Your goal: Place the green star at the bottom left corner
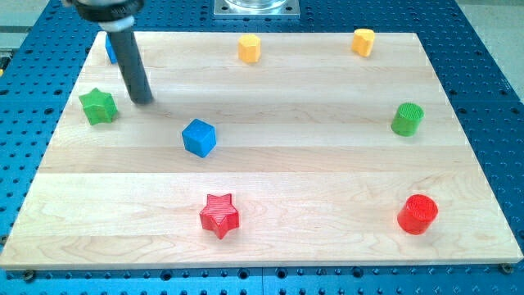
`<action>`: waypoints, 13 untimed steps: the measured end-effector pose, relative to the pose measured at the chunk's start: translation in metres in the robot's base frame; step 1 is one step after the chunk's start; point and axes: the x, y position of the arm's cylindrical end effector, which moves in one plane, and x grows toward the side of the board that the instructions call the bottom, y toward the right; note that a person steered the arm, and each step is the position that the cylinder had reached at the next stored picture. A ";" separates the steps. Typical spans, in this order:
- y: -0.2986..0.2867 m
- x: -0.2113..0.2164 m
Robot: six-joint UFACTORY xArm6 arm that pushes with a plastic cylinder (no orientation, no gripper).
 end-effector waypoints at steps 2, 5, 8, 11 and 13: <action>0.017 0.088; -0.009 0.064; -0.004 0.141; -0.031 0.161; -0.021 0.179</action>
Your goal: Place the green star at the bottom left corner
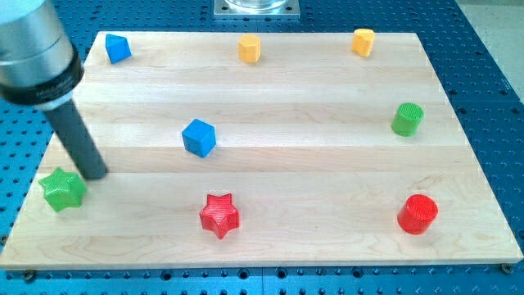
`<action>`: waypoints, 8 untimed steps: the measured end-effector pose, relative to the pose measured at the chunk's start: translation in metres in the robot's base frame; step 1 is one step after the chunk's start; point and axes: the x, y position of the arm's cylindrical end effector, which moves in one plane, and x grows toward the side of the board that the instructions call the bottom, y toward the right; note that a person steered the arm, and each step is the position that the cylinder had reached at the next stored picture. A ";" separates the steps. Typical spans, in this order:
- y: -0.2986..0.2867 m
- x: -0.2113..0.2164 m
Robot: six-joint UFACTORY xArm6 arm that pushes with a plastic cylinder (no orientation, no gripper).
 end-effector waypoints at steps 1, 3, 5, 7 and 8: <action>0.001 0.041; -0.031 -0.011; -0.020 -0.027; 0.093 -0.166; 0.169 -0.187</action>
